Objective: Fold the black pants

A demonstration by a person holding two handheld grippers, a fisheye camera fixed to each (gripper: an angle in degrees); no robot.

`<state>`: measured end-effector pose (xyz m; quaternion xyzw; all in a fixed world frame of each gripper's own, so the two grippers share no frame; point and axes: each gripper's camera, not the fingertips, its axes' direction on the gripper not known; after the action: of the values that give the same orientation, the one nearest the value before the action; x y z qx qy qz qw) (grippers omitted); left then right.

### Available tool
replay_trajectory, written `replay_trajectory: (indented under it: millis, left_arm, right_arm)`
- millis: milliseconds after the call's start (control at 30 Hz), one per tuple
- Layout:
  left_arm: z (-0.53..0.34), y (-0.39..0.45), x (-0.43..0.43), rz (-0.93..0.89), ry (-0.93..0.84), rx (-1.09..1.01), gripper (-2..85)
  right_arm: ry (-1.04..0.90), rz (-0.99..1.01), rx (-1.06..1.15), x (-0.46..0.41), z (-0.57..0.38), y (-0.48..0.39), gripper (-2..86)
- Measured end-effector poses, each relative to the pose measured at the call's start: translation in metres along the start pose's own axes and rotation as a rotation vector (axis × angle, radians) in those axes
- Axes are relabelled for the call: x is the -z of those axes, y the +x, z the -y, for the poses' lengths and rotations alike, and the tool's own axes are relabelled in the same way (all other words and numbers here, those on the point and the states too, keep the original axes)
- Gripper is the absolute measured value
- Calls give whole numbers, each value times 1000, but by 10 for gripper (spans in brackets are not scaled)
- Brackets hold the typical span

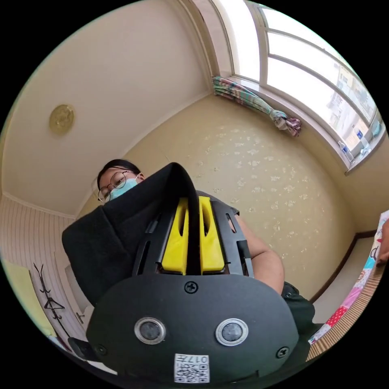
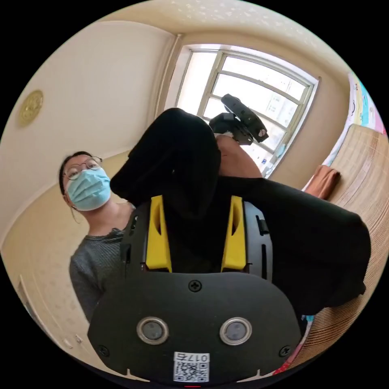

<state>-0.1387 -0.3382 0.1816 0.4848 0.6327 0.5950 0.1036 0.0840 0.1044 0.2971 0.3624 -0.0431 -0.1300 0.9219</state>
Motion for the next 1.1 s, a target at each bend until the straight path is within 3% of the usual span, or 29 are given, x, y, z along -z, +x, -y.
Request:
replay_trajectory:
  millis: [33,133,300,333,367,433,533,633,767,867,1100]
  left_arm:
    - [1,6,-3,43,-25,5,45]
    - [6,23,-10,259,-132,115,49]
    - [-3,22,-11,723,-271,551,60]
    - [-11,20,-6,914,-293,678,63]
    - [-14,18,-5,993,-309,718,64]
    - [-31,9,-2,1192,-304,820,77]
    - [-55,-7,13,1433,-260,1086,183]
    - [-63,1,-6,1736,-208,1023,215]
    - [-74,-6,-43,1706,-250,926,198]
    - [-87,-28,-74,1561,-362,902,198]
    - [-105,-102,-155,1426,-810,843,237]
  right_arm:
    - [3,-7,42,-2,-9,-4,89]
    - [97,57,163,13,-30,-25,31]
    - [375,-58,452,61,-67,-107,19]
    - [446,-125,492,68,-73,-127,18]
    - [494,-260,497,69,-77,-145,17]
    - [498,-331,553,64,-80,-163,16]
    - [553,-299,617,58,-86,-175,14]
    - [590,-381,656,49,-90,-193,13]
    - [590,-632,772,20,-98,-245,12]
    - [595,-867,875,-11,-102,-286,12]
    - [692,-1397,1142,-91,-109,-361,16]
